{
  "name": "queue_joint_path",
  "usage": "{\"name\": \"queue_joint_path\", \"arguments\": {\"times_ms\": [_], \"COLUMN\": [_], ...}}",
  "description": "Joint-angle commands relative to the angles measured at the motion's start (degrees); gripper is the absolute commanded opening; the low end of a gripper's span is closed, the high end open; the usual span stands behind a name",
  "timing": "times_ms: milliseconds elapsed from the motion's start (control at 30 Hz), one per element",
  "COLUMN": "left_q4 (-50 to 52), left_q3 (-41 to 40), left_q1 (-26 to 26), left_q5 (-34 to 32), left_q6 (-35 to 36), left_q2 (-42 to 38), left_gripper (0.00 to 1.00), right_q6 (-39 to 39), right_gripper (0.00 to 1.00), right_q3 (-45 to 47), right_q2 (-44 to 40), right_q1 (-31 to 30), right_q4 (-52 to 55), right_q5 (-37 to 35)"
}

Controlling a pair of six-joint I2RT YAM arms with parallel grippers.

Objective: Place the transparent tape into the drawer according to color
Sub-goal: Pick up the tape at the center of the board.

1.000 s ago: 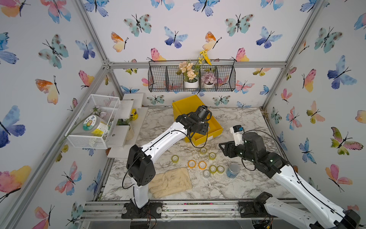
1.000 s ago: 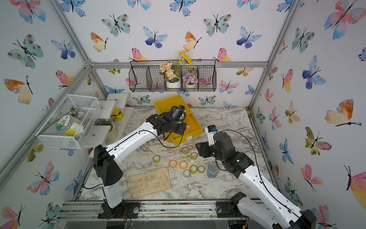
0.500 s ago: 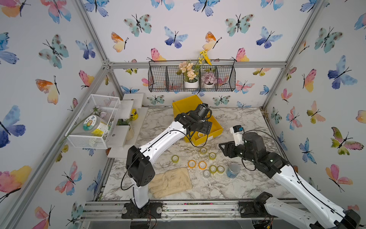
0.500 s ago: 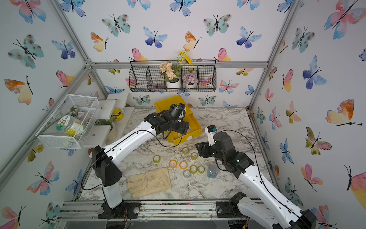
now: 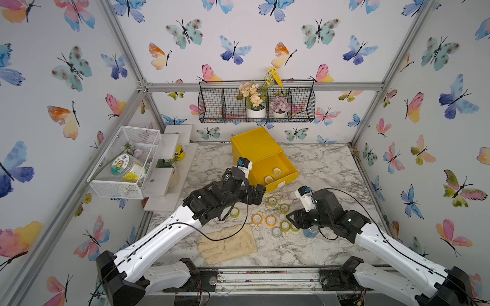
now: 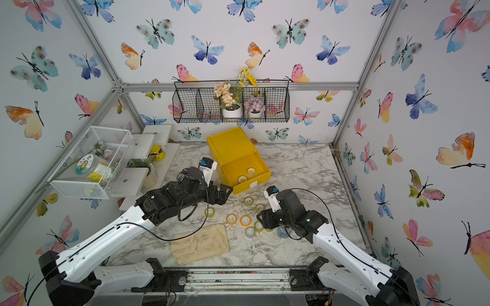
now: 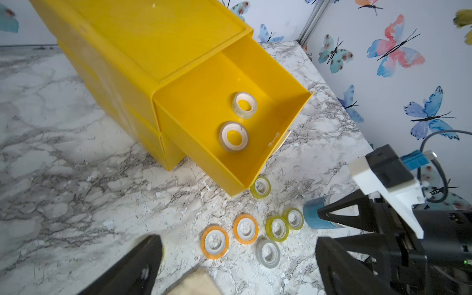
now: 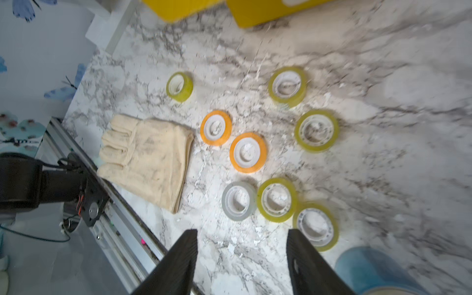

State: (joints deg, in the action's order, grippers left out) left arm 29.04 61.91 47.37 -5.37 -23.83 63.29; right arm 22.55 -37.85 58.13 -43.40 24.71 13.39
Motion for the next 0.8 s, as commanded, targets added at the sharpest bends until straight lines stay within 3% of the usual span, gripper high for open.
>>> {"name": "queue_joint_path", "arguments": {"times_ms": [0,133,400,767], "left_q4": [-4.9,-7.1,-7.6,-9.4], "left_q3": [-7.8,-15.9,-24.3,-27.2], "left_q1": [0.4,0.5,0.4,0.5], "left_q5": [-3.1,-4.4,-4.5,-4.0], "left_q6": [-4.6,-7.5,-10.8,-12.1], "left_q2": [-4.7,-9.0,-11.5,-9.1], "left_gripper": [0.99,0.99,0.99,0.99], "right_q6": [1.3,1.6,1.6,1.3], "right_gripper": [0.60,0.61,0.61,0.60], "right_q3": [1.3,1.6,0.7,-4.1], "right_q2": [3.6,9.6,18.4,25.3], "right_q1": [-5.6,-9.5,-12.2,-12.7], "right_q4": [-1.0,-3.3,-4.6,-4.4], "right_q5": [-1.7,-2.0,-5.2,-13.6]}}
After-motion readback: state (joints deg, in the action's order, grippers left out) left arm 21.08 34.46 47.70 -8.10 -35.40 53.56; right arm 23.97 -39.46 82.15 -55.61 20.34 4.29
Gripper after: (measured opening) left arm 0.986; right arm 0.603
